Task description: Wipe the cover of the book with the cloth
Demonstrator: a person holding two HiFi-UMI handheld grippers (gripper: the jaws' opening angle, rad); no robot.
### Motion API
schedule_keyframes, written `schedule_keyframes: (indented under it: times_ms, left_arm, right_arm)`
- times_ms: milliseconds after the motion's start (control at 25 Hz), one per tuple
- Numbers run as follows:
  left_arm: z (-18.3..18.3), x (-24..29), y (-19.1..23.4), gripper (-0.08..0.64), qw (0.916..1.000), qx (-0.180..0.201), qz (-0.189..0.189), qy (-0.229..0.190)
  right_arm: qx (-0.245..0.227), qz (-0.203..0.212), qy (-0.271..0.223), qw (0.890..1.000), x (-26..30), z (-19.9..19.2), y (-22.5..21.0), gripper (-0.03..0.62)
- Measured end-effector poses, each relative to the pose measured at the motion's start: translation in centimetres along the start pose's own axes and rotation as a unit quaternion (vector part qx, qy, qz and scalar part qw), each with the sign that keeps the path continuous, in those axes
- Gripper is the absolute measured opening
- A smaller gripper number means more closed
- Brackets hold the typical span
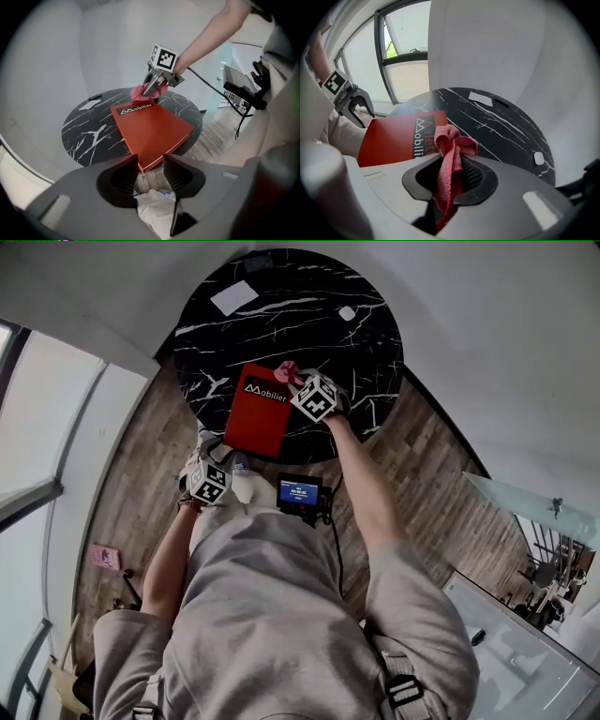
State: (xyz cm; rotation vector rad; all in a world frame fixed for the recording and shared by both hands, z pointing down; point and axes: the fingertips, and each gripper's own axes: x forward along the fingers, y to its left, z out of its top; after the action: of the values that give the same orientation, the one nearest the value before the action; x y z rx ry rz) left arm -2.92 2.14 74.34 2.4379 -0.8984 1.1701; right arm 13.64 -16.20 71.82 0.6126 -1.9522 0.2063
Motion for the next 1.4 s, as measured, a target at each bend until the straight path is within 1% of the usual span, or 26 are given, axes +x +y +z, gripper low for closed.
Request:
schedule_keyframes:
  times_ms: [80, 160, 240, 440, 720, 920, 1160, 1400]
  left_arm:
    - [0.1, 0.4, 0.2, 0.166, 1.0, 0.001, 0.001, 0.006]
    - [0.1, 0.5, 0.4, 0.16, 0.9999, 0.003, 0.004, 0.01]
    - [0.0, 0.6, 0.6, 0.155, 0.9999, 0.001, 0.003, 0.013]
    - [0.1, 0.5, 0.5, 0.167, 0.9997, -0.003, 0.006, 0.022]
    - [0.2, 0.7, 0.6, 0.163, 0.9996, -0.003, 0.019, 0.021]
    - [0.0, 0.7, 0.5, 0.164, 0.9995, -0.009, 0.022, 0.022]
    - [-0.1, 0.7, 0.6, 0.163, 0.9995, -0.013, 0.023, 0.02]
    - [-0.1, 0.6, 0.7, 0.16, 0.9993, -0.017, 0.028, 0.016]
  right_arm:
    - [-0.012, 0.005, 0.006, 1.0, 0.4, -0.1, 0.4, 0.086]
    - [-0.039, 0.002, 0.01, 0.999, 0.8, -0.2, 0.7, 0.084]
    - [-0.054, -0.001, 0.009, 0.999, 1.0, -0.4, 0.9, 0.084]
    - [-0.05, 0.012, 0.013, 0.999, 1.0, -0.6, 1.4, 0.083]
    - [-0.041, 0.024, 0.029, 0.998, 1.0, -0.8, 1.9, 0.081]
    - [-0.033, 0.044, 0.03, 0.998, 0.8, -1.0, 3.1, 0.08]
    - [-0.051, 0.062, 0.034, 0.996, 0.5, -1.4, 5.0, 0.08]
    - [-0.053, 0.078, 0.039, 0.995, 0.1, -1.5, 6.3, 0.08]
